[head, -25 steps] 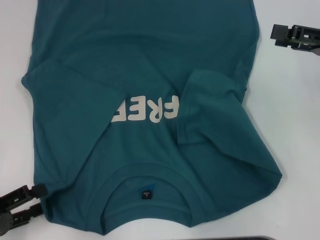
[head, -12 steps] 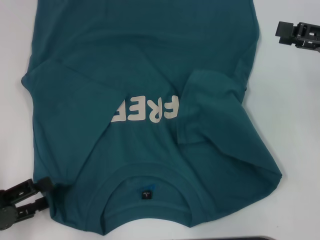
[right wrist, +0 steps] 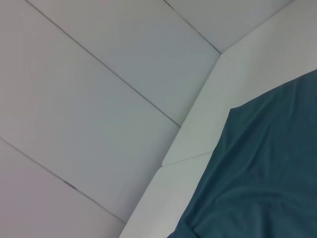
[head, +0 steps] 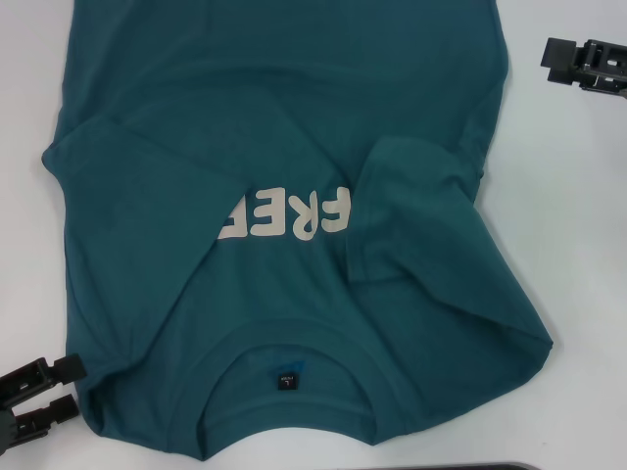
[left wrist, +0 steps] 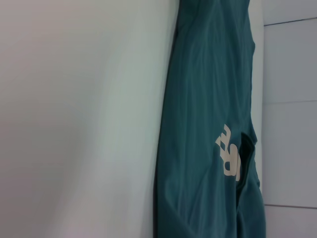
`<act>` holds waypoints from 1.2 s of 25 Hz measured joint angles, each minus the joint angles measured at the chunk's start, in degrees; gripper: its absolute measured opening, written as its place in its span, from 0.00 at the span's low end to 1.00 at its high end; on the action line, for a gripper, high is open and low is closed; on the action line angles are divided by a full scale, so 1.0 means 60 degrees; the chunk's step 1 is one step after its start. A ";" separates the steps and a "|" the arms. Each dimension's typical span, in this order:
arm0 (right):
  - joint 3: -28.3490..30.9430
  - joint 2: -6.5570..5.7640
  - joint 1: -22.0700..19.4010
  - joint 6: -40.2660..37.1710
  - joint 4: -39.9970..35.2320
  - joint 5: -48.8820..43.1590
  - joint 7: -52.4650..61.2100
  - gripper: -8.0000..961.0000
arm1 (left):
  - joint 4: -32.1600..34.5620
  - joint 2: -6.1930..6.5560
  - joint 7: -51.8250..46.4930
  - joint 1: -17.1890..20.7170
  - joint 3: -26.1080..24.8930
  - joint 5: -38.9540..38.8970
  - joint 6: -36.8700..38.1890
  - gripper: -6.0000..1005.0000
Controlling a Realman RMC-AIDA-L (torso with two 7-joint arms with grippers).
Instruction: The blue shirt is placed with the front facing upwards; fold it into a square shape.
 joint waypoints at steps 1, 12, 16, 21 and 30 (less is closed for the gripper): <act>0.0007 0.0000 0.0001 0.0003 0.0000 0.0000 0.0002 0.95 | 0.0000 0.0001 -0.0021 0.0002 0.0001 0.0000 -0.0014 0.93; 0.0009 0.0000 -0.0022 0.0026 0.0000 0.0000 0.0018 0.95 | 0.0048 -0.0030 -0.0101 -0.0104 0.0134 0.0027 -0.0214 0.93; 0.0020 0.0000 -0.0026 0.0016 0.0000 0.0000 0.0024 0.95 | 0.0075 -0.0047 -0.0095 -0.0162 0.0145 0.0027 -0.0228 0.93; 0.0024 0.0000 -0.0028 0.0003 0.0000 0.0000 0.0027 0.95 | 0.0084 -0.0146 -0.0082 -0.0356 0.0336 0.0028 -0.0225 0.93; 0.0169 -0.0013 -0.0065 -0.0089 0.0009 0.0000 -0.0003 0.95 | 0.0078 -0.0203 -0.0162 -0.0592 0.0384 0.0110 -0.0235 0.93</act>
